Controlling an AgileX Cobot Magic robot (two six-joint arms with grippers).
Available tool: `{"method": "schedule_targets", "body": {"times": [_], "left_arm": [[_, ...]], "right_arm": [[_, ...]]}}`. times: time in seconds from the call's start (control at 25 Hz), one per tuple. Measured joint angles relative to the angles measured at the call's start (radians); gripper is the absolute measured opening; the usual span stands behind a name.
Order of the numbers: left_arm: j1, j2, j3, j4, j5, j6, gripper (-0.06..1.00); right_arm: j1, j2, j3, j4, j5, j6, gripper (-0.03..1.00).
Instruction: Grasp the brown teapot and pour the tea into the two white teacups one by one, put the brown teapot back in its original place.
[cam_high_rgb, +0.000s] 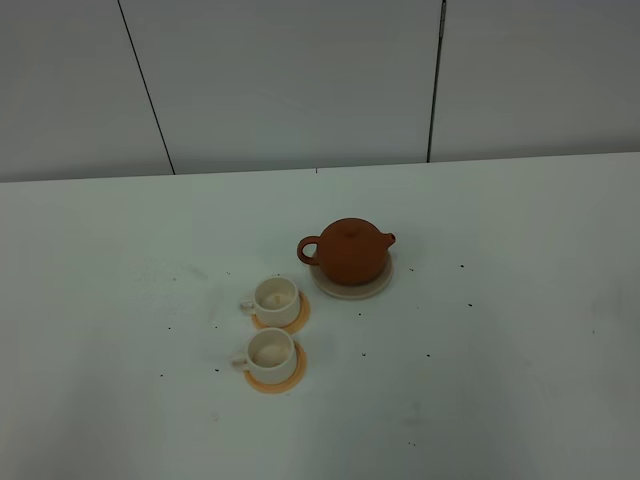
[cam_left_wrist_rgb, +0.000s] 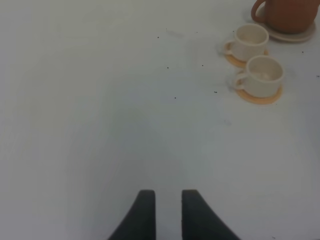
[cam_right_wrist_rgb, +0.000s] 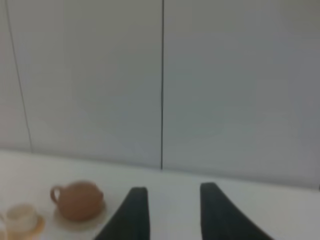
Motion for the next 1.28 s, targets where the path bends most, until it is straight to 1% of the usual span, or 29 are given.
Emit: {"method": "schedule_targets", "body": {"times": [0.12, 0.24, 0.36, 0.56, 0.68, 0.76, 0.92, 1.0, 1.12, 1.28], "left_arm": [[0.0, 0.0, 0.0, 0.0, 0.0, 0.0, 0.21], [0.0, 0.0, 0.0, 0.0, 0.0, -0.001, 0.21], [0.0, 0.0, 0.0, 0.0, 0.0, -0.001, 0.21], [0.0, 0.0, 0.0, 0.0, 0.0, -0.001, 0.21], [0.0, 0.0, 0.0, 0.0, 0.0, -0.001, 0.22], [0.0, 0.0, 0.0, 0.0, 0.0, -0.001, 0.22], [0.0, 0.0, 0.0, 0.0, 0.0, -0.001, 0.22], [0.0, 0.0, 0.0, 0.0, 0.0, -0.001, 0.22], [0.0, 0.0, 0.0, 0.0, 0.0, -0.001, 0.22], [0.0, 0.0, 0.0, 0.0, 0.0, -0.001, 0.22]], "right_arm": [[-0.036, 0.107, 0.025, 0.007, -0.04, 0.0, 0.24], [-0.092, 0.237, 0.065, 0.056, -0.09, -0.003, 0.24], [-0.113, 0.393, 0.092, 0.161, -0.157, -0.043, 0.24], [-0.099, 0.649, 0.094, 0.355, -0.296, -0.162, 0.24], [-0.098, 0.766, 0.092, 0.468, -0.327, -0.221, 0.24], [-0.098, 0.824, 0.085, 0.536, -0.332, -0.281, 0.24], [-0.098, 0.907, 0.039, 0.621, -0.311, -0.406, 0.24], [-0.098, 0.95, 0.001, 0.631, -0.273, -0.465, 0.24], [-0.098, 1.037, -0.076, 0.643, -0.192, -0.524, 0.24], [-0.098, 1.176, -0.171, 0.671, -0.118, -0.556, 0.24]]}}
